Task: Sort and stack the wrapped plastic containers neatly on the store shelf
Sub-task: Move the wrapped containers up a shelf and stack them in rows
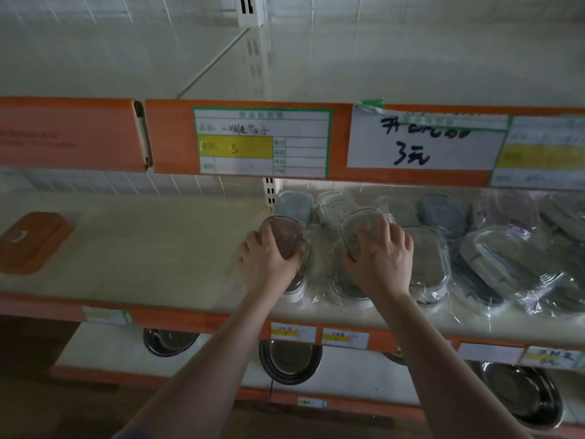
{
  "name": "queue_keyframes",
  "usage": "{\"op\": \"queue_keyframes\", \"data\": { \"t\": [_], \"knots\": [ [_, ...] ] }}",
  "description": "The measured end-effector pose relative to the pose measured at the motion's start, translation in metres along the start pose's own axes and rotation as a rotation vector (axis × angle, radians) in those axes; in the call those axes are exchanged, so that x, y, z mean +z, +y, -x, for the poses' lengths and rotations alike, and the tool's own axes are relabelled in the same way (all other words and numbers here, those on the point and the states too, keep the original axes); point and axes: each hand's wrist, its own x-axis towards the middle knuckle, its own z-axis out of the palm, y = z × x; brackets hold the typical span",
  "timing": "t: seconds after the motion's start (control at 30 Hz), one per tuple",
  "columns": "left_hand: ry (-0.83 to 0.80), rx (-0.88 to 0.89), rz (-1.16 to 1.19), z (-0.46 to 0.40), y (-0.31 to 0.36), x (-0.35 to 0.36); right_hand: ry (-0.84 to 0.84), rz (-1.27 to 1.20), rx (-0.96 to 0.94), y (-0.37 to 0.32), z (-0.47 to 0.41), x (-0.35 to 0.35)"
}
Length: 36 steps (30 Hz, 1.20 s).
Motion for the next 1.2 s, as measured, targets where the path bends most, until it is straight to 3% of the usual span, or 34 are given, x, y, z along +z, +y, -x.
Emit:
{"op": "queue_keyframes", "data": {
  "t": [0.33,0.7,0.87,0.97,1.1,1.2],
  "knots": [
    [-0.041,0.017,0.022,-0.005,-0.003,-0.005,-0.078,-0.08,-0.082,-0.002,-0.02,0.004],
    [-0.029,0.105,-0.009,-0.024,0.005,0.005,-0.239,0.03,-0.161,0.013,-0.06,0.006],
    [-0.078,0.165,-0.168,-0.025,0.008,0.002,-0.266,0.106,-0.162,0.017,-0.055,-0.006],
    [-0.11,0.186,-0.137,-0.012,0.005,-0.01,-0.227,0.055,-0.203,0.026,-0.033,-0.02],
    [-0.043,0.221,-0.086,0.019,0.0,-0.031,-0.122,-0.027,-0.119,0.041,0.007,-0.047],
    [-0.047,0.226,-0.01,0.052,0.001,-0.053,-0.169,-0.049,-0.02,0.053,0.037,-0.073]
  ]
}}
